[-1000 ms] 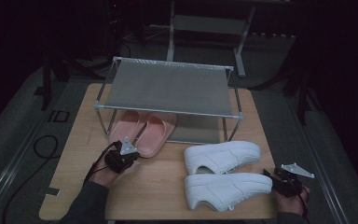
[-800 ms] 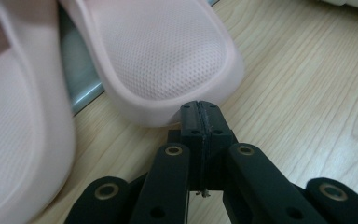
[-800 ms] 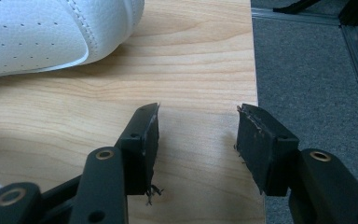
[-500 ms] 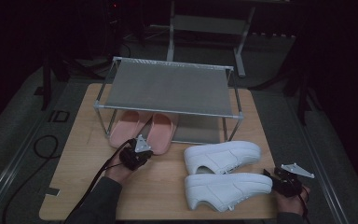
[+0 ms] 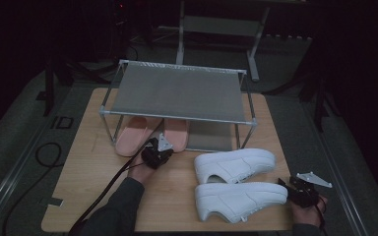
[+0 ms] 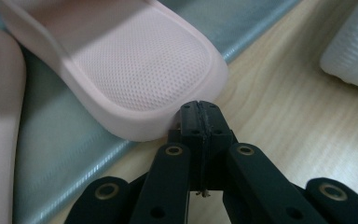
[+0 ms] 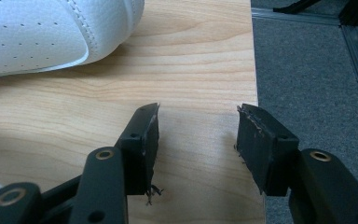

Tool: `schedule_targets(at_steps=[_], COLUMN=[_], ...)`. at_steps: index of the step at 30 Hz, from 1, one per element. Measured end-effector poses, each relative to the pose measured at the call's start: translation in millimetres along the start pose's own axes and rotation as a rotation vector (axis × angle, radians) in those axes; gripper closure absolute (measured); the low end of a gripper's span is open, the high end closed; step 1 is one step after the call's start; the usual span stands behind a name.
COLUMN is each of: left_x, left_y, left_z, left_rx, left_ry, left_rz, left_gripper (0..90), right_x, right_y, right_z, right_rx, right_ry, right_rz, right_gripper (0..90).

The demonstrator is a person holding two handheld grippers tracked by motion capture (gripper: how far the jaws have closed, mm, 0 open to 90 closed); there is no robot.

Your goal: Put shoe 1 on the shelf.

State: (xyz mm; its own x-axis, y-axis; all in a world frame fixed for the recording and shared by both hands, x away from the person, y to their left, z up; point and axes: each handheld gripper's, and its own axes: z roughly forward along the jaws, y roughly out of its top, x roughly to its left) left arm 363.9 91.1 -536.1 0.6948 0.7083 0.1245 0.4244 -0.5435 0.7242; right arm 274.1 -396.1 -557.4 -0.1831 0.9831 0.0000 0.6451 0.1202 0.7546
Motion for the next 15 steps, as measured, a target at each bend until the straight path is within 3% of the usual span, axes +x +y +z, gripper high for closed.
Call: schedule_targets(at_steps=[9,12,15], left_x=[6.4,6.2,8.2], left_y=[5.2,5.8,3.1], left_z=[11.7,1.5,-19.9], left_rx=[-0.012,-0.012,-0.017], left_ry=[0.000,0.003,0.020], left_rz=[-0.026,-0.014,0.002], left_gripper=[89.8,89.8,89.9], right_x=[0.0,-0.1,-0.1], right_y=[0.0,0.0,0.0], right_z=[0.0,0.0,0.0], right_rx=[0.000,0.000,0.000], right_ry=[0.000,0.001,0.001], right_rz=[0.000,0.000,0.000], right_gripper=[47.6,47.6,47.6])
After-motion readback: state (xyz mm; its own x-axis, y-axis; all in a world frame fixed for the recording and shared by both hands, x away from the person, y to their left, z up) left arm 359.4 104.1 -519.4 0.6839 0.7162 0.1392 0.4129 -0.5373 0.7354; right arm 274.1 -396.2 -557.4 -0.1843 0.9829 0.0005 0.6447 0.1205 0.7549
